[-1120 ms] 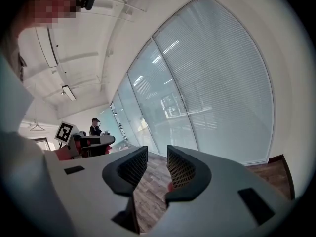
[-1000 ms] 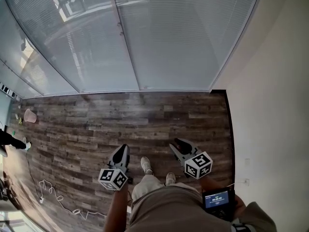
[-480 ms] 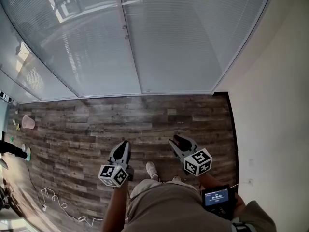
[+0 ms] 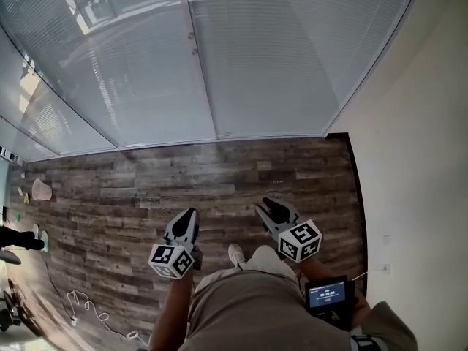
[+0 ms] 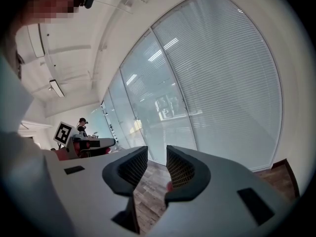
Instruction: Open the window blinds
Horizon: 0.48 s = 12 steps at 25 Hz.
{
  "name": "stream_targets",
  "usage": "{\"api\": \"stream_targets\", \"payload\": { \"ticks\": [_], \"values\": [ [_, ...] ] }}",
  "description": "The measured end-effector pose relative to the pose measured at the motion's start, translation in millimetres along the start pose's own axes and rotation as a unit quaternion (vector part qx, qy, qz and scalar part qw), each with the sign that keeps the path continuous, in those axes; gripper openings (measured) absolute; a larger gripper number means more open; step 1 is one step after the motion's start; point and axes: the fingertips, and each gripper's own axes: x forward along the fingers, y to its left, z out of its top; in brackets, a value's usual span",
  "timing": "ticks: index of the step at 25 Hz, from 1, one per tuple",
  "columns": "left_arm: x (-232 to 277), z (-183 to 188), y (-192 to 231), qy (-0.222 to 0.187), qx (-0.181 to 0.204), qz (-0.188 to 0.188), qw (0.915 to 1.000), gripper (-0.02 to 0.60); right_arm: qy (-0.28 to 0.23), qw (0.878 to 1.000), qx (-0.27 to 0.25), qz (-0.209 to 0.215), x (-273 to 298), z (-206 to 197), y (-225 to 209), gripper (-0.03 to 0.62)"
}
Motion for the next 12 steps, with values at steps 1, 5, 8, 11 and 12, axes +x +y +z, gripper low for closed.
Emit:
{"api": "stream_targets", "payload": {
  "ticks": [1, 5, 8, 11, 12],
  "values": [
    [-0.5, 1.5, 3.6, -0.001, 0.000, 0.000, 1.0000, 0.032, 0.000, 1.000, 0.000, -0.001, 2.8, 0.5, 1.0, 0.117],
    [2.2, 7.0, 13.2, -0.003, -0.002, 0.001, 1.0000, 0.032, -0.006, 1.000, -0.002, -0.008, 8.0, 8.2, -4.3, 0.117],
    [13.3, 11.1, 17.8, -0.004, -0.002, 0.003, 1.0000, 0.032, -0.008, 1.000, -0.001, -0.011, 13.2, 13.5, -15.2, 0.117],
    [26.0, 16.8, 20.0, -0.006, -0.002, 0.006, 1.0000, 0.032, -0.008, 1.000, 0.001, -0.007, 20.5, 18.9, -26.6, 0.117],
    [31.0, 19.8, 20.6, -0.007, -0.002, 0.008, 0.9999, 0.032, -0.008, 1.000, 0.001, -0.005, 24.0, 22.3, -31.3, 0.117]
  ]
}}
